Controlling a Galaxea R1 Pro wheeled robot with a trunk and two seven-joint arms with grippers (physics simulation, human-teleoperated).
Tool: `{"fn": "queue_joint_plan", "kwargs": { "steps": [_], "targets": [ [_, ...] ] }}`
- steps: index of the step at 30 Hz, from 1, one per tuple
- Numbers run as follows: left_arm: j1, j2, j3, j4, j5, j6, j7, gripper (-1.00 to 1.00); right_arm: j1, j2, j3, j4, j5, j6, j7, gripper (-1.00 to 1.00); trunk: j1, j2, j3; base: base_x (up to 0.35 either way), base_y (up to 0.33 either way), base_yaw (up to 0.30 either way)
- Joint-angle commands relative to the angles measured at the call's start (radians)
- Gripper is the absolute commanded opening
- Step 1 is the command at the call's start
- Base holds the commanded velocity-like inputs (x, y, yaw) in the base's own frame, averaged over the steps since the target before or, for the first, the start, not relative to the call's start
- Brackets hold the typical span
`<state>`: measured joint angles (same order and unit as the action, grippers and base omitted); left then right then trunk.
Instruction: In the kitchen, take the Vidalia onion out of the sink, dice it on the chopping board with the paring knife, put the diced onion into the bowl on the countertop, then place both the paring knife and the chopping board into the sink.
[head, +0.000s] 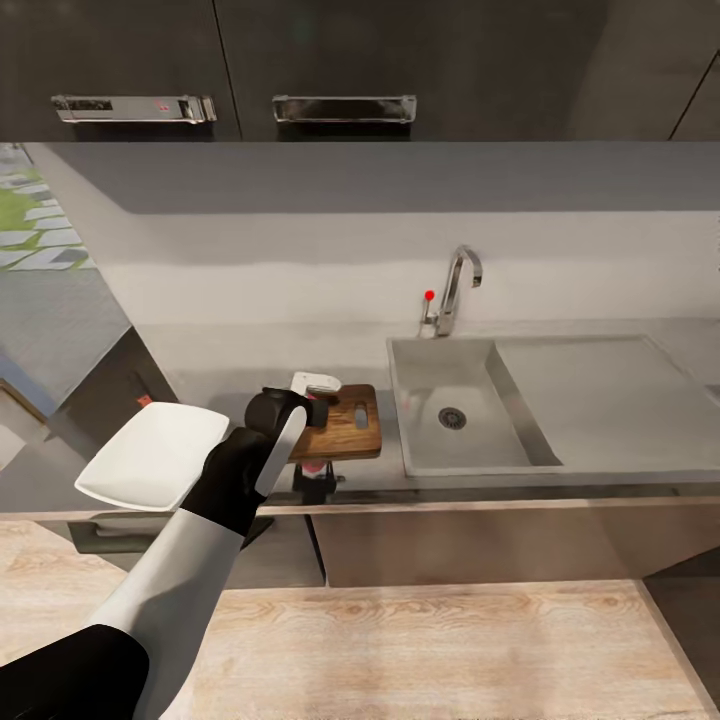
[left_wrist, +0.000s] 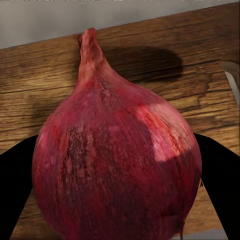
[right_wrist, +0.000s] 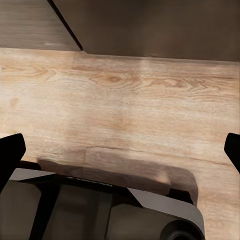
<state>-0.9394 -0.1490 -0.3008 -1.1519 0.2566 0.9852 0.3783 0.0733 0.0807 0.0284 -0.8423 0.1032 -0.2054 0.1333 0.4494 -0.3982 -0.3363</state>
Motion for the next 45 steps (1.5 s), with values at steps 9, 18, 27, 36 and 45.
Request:
{"fn": "queue_joint_plan", "kwargs": {
  "steps": [9,18,27,36,45],
  "targets": [
    [-0.001,0.0,-0.001,0.002,0.01,0.003,0.01,-1.0,0.0,0.001,-0.002,-0.001,0.01,-0.002,0.002,1.0,0.001,-0.002,-0.002,-0.002,-0.001,0.0],
    [-0.001,0.0,-0.001,0.004,0.01,0.003,0.01,-1.0,0.0,0.001,-0.002,-0.001,0.01,-0.002,0.002,1.0,0.001,-0.002,-0.002,0.0,0.0,0.0],
    [-0.001,0.0,-0.002,0.006,0.01,0.003,0.01,-1.0,0.0,0.001,-0.002,-0.001,0.01,0.0,0.002,1.0,0.001,-0.002,-0.015,0.0,0.0,0.0],
    [-0.001,0.0,-0.001,0.005,0.01,0.003,0.01,-1.0,0.0,0.001,-0.002,-0.001,0.01,0.0,0.002,1.0,0.001,-0.002,-0.029,0.0,0.0,0.0],
    [0.0,0.0,-0.001,0.003,0.01,0.003,0.01,-1.0,0.0,0.001,-0.002,-0.001,0.01,0.0,0.002,1.0,0.001,-0.002,-0.044,0.0,0.0,0.0]
  ]
}}
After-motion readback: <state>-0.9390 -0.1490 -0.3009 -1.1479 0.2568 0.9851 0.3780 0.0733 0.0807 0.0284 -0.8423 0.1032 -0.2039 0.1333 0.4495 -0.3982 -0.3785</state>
